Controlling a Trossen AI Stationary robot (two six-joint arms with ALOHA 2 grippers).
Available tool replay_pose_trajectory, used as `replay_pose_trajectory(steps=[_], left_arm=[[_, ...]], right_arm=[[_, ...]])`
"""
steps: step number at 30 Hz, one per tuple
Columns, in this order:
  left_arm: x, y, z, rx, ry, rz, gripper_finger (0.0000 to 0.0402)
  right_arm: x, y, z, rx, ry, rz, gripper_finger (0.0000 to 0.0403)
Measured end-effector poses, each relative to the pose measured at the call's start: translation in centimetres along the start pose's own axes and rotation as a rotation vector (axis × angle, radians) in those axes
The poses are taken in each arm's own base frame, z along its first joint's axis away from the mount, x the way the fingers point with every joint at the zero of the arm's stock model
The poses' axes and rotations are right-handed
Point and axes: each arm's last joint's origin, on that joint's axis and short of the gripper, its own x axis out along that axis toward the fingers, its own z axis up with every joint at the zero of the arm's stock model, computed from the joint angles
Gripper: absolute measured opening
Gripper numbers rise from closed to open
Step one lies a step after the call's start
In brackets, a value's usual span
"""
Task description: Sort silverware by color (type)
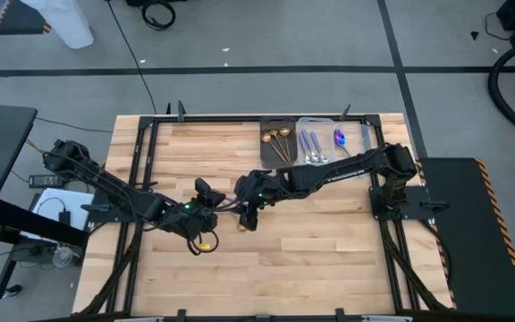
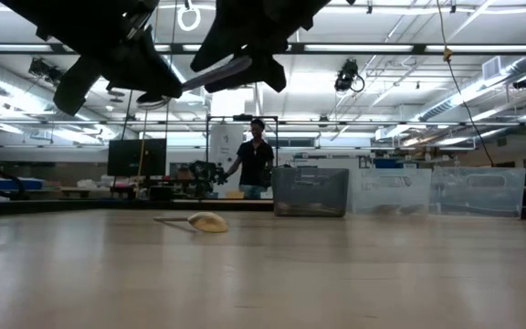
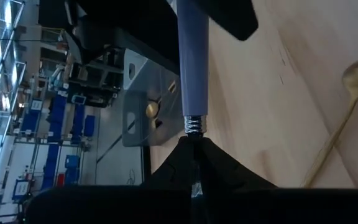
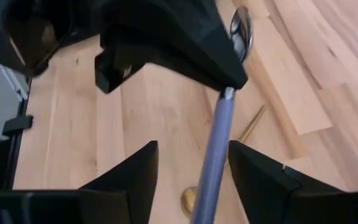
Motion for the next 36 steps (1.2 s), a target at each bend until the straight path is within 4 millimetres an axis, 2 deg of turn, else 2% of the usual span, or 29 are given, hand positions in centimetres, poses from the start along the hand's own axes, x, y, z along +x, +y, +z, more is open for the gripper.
replay_pose_trajectory(steps=[10,17,29,32,36], left_arm=[[0.2,0.2,-0.1,-0.008,0.007,0.007,0.0020],[0.2,0.2,0.0,0.057,0.005,0.015,0.0020],[0.2,0.2,0.1,0.010,-0.016,-0.009,0.0023],[0.2,0.1,0.2,-0.016,-0.025,-0.021,0.0041],[0.2,0.2,0.2,-0.099,-0.028,-0.023,0.0089]], right_arm=[[0.0,-0.1,-0.2,-0.021,0.027,-0.002,0.0103],[0.0,-0.3,-0.3,-0.010,0.026,-0.035,0.0054],[-0.1,-0.3,-0.4,0.011,0.046,-0.031,0.0044],[-0.1,-0.6,-0.4,0.011,0.064,-0.015,0.0044],[-0.2,-1.5,-0.3,0.015,0.119,0.055,0.0044]])
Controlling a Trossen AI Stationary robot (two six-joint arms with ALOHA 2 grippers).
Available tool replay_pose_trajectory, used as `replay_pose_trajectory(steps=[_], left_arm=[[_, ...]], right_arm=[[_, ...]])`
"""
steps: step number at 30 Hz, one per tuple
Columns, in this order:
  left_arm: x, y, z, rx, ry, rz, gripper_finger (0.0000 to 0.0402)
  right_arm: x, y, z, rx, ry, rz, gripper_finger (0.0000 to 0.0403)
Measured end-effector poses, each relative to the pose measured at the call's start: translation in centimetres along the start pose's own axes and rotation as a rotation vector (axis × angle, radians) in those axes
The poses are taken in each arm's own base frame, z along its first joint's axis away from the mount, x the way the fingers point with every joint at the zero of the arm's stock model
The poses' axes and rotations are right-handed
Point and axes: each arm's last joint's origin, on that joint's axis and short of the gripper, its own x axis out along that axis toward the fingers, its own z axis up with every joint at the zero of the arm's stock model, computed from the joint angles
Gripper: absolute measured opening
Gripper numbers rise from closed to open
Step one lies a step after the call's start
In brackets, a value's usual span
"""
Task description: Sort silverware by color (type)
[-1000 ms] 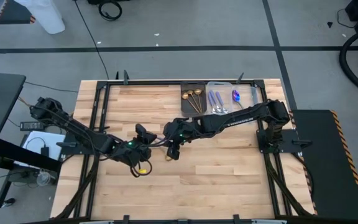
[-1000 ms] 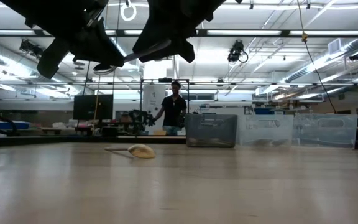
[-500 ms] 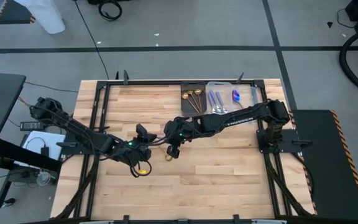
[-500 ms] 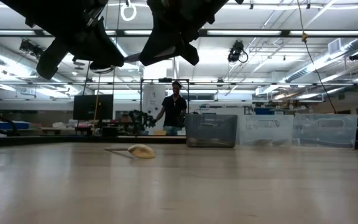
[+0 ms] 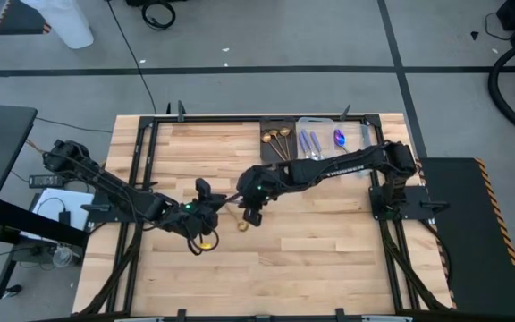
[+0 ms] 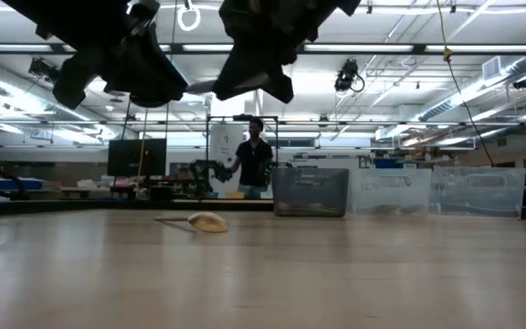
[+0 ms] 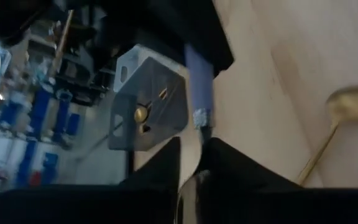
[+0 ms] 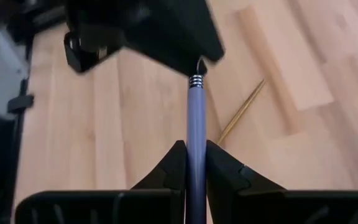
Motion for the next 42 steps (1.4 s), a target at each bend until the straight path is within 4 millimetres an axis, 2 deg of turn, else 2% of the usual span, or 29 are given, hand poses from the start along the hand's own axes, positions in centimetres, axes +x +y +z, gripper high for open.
replay_pose_trajectory(steps=[3,7,11,16,23,27,35,42], left_arm=[[0.0,-0.1,0.0,-0.120,-0.016,-0.042,0.0130],[0.1,-0.4,0.2,-0.313,-0.050,-0.184,0.0169],[0.4,-0.5,0.2,-0.466,-0.056,-0.329,0.0179],[0.7,-0.5,0.1,-0.574,-0.054,-0.483,0.0177],[0.6,-0.6,0.4,-0.611,-0.081,-0.590,0.0172],[0.6,-0.6,0.4,-0.610,-0.080,-0.592,0.0172],[0.6,-0.6,0.4,-0.551,-0.098,-0.588,0.0172],[0.6,-0.5,0.6,-0.515,-0.135,-0.577,0.0172]], right_arm=[[-0.1,-1.0,-0.4,0.010,0.101,0.040,0.0044],[-0.5,-2.9,-1.3,0.021,0.247,0.014,0.0044],[-1.4,-5.4,-2.1,0.007,0.400,-0.054,0.0044],[-3.7,-7.9,-2.3,-0.171,0.595,-0.217,0.0044],[-6.4,-10.4,-2.6,-0.645,0.911,-0.457,0.0044],[-7.3,-11.6,-2.7,-0.835,1.058,-0.439,0.0044],[-8.6,-13.3,-3.0,-0.841,1.169,-0.355,0.0044],[-9.8,-12.7,-2.9,-0.856,1.144,-0.315,0.0044]])
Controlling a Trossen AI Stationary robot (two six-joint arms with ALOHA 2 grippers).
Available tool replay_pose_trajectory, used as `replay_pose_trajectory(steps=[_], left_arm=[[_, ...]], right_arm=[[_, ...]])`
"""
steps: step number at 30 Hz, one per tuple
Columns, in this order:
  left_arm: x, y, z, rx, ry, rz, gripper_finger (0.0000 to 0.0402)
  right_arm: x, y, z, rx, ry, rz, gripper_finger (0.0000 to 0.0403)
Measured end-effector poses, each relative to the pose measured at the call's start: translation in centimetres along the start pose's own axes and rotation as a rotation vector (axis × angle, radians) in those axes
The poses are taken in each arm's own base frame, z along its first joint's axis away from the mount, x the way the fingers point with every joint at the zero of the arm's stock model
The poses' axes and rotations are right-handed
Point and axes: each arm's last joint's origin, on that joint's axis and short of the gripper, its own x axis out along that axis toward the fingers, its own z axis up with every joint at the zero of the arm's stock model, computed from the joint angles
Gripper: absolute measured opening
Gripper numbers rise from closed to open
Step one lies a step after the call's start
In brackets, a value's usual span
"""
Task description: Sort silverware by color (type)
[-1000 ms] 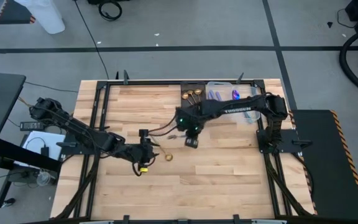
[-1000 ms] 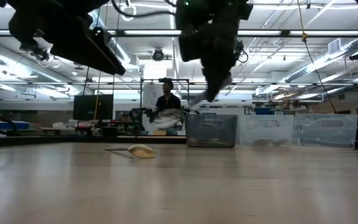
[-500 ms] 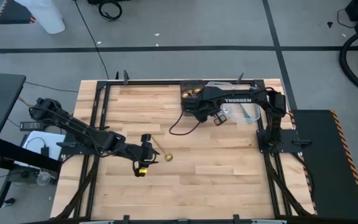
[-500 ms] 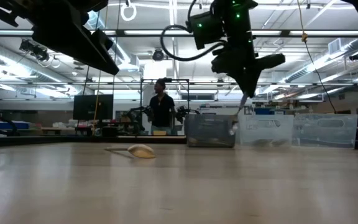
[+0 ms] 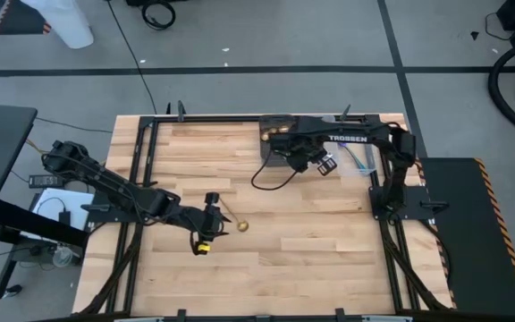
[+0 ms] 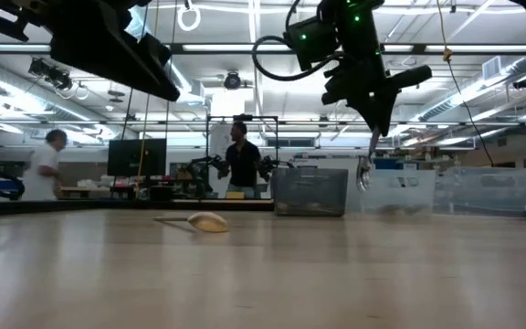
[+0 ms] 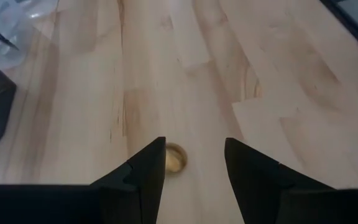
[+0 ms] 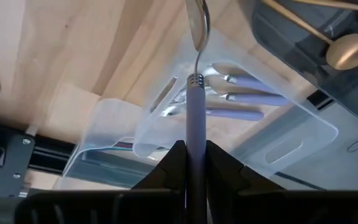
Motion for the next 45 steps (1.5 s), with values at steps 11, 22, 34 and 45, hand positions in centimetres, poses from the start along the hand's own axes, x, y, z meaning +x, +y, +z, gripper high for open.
replay_pose_trajectory(steps=[11,22,34,45], left_arm=[[0.0,0.0,0.4,0.016,-0.037,-0.001,0.0172],[0.0,0.0,0.6,0.027,-0.061,-0.001,0.0172],[0.0,0.0,0.6,0.019,-0.061,-0.001,0.0172],[0.0,0.0,0.6,-0.033,-0.061,-0.002,0.0172]], right_arm=[[-2.4,0.7,-2.1,-0.082,0.118,-0.237,0.0044],[-1.2,-1.5,-5.5,-0.297,0.213,-0.187,0.0044],[3.5,-3.8,-6.9,-0.464,0.212,-0.139,0.0044],[5.9,-3.7,-6.2,-0.529,0.048,-0.100,0.0044]])
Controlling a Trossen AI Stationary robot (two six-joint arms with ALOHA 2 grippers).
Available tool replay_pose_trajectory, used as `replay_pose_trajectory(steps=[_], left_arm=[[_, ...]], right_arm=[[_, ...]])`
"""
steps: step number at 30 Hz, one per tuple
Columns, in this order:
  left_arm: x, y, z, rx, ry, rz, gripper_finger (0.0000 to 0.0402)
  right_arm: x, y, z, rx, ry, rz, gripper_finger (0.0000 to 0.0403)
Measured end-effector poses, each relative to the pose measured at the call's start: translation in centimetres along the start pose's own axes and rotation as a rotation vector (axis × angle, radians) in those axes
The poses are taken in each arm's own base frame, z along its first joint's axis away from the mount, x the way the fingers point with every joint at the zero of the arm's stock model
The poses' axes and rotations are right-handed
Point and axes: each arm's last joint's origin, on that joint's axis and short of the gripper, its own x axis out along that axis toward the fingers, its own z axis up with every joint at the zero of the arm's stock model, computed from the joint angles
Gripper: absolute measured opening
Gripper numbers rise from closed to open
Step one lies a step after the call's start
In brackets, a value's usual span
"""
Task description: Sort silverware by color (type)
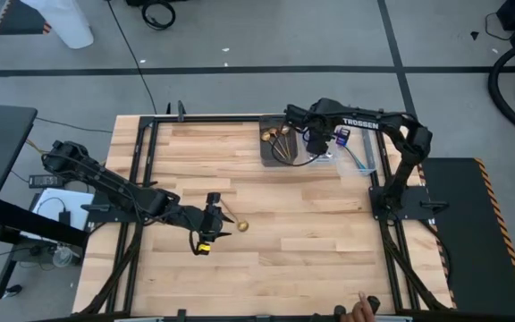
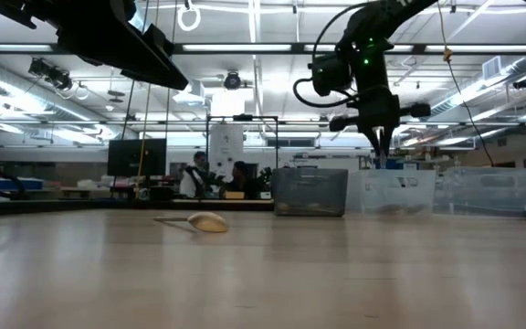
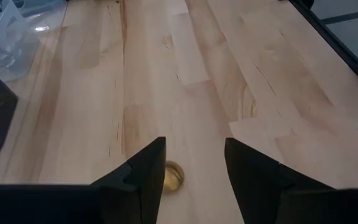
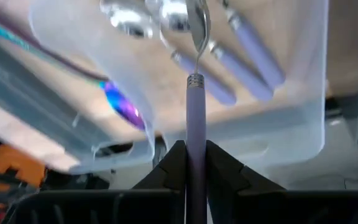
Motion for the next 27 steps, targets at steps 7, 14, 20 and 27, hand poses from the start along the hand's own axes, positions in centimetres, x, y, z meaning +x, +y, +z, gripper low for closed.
replay_pose_trajectory(steps=[7,14,20,27], left_arm=[[0.0,0.0,0.0,-0.001,0.000,0.000,0.0172],[0.0,0.0,0.0,-0.019,0.002,0.000,0.0172],[0.0,0.0,0.0,-0.017,0.004,0.001,0.0172],[0.0,0.0,-0.1,-0.015,0.009,0.001,0.0172]], right_arm=[[0.7,-0.6,0.8,0.041,-0.085,-0.071,0.0048],[1.4,-1.2,1.5,0.070,-0.172,-0.143,0.0061],[2.0,-1.4,1.8,0.158,-0.179,-0.168,0.0064],[2.7,-1.0,2.0,0.157,-0.174,-0.142,0.0089]])
